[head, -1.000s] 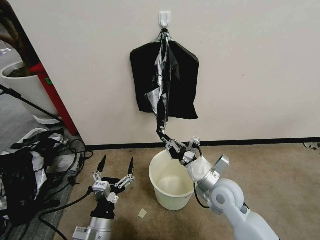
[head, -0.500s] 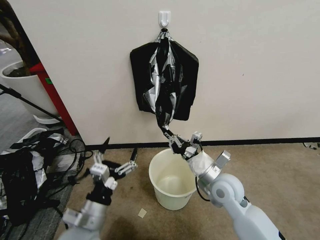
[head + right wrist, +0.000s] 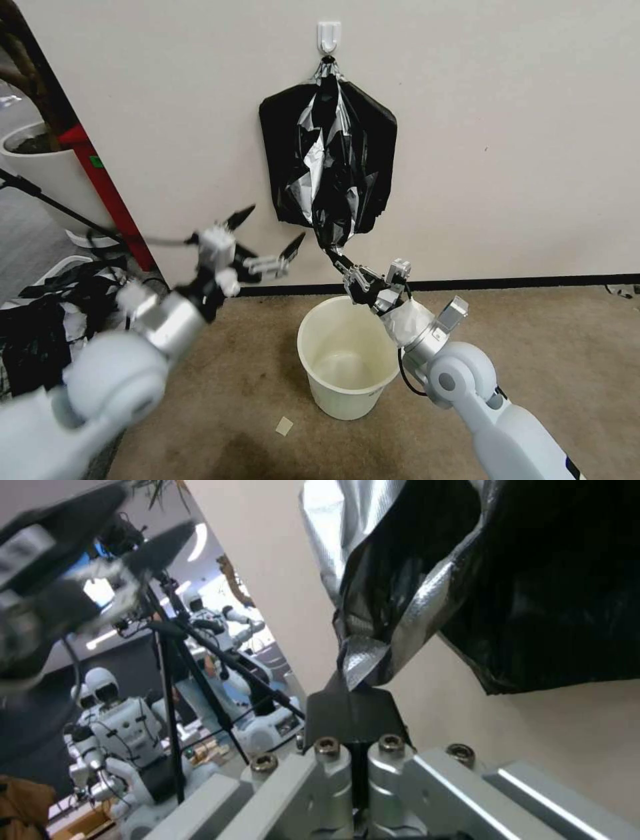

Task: Place a trash bag onto the trash bin.

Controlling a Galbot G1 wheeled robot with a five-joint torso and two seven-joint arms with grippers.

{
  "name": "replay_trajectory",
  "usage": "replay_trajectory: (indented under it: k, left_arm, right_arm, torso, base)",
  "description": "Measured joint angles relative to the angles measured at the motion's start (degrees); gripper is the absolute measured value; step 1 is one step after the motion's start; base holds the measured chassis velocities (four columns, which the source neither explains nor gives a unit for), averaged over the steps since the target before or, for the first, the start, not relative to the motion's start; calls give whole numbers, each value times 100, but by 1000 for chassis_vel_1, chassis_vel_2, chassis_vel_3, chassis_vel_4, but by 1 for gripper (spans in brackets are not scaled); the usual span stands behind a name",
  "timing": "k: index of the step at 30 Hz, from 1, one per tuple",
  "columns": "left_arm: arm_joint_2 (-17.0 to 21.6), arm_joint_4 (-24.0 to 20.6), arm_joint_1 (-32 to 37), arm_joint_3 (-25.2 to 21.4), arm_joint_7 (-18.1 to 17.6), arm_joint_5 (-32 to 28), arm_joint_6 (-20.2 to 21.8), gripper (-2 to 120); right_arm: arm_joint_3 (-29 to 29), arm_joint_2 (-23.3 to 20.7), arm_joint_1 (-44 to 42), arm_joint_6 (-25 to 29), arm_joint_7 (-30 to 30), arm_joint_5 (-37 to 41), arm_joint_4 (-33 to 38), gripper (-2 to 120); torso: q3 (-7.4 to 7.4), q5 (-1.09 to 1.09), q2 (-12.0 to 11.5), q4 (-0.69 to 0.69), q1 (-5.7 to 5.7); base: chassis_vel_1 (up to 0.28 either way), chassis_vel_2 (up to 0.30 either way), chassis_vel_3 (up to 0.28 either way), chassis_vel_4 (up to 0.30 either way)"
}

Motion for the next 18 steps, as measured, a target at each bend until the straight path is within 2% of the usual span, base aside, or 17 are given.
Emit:
replay_trajectory:
  k: [1, 2, 5, 6, 8, 9, 12, 13, 15, 18]
  left_arm:
    - [25, 47, -484, 392, -146, 12, 264, 100]
    - [25, 47, -484, 392, -146, 12, 264, 100]
    - [-74, 300, -1779, 1481, -357, 350, 719, 100]
    - [-74, 300, -1779, 1481, -357, 350, 719, 100]
    - [-268, 515, -2639, 2210, -502, 635, 1209, 100]
    - [-268, 515, -2639, 2210, -502, 635, 1209, 100]
    - [-513, 796, -3522, 2955, -618, 836, 1670, 100]
    - [-513, 796, -3522, 2955, -618, 836, 1670, 100]
    - [-689, 958, -3979, 3289, -714, 838, 2044, 100]
    - [-802, 1095, -4196, 3494, -729, 837, 2139, 100]
  right_arm:
    - [0, 24, 0, 0, -4, -9, -9, 0]
    - [0, 24, 0, 0, -4, -9, -9, 0]
    - [2, 70, -13, -3, -28, -38, -11, 0]
    - [2, 70, -13, -3, -28, -38, -11, 0]
    - [23, 79, -45, -8, -33, -52, 4, 0]
    - [23, 79, -45, -8, -33, -52, 4, 0]
    - [79, 71, -92, -10, -44, -55, 37, 0]
    - [79, 71, -92, -10, -44, -55, 37, 0]
    - [115, 69, -112, -10, -48, -55, 60, 0]
    - [139, 75, -123, -10, -49, -55, 82, 0]
  torso:
    - [0, 1, 0, 0, 0]
    - [0, 1, 0, 0, 0]
    - [0, -1, 0, 2, 0]
    - [0, -1, 0, 2, 0]
    - [0, -1, 0, 0, 0]
    - [0, -1, 0, 0, 0]
    - [0, -2, -1, 1, 0]
    - [0, -2, -1, 1, 0]
    - [0, 1, 0, -1, 0]
    - [0, 0, 0, 0, 0]
  base:
    - [0, 0, 0, 0]
    - [0, 0, 0, 0]
    - [0, 0, 0, 0]
    - [0, 0, 0, 0]
    - [0, 0, 0, 0]
    - [0, 0, 0, 0]
    - [0, 0, 0, 0]
    - [0, 0, 0, 0]
    - [0, 0, 0, 0]
    - [0, 0, 0, 0]
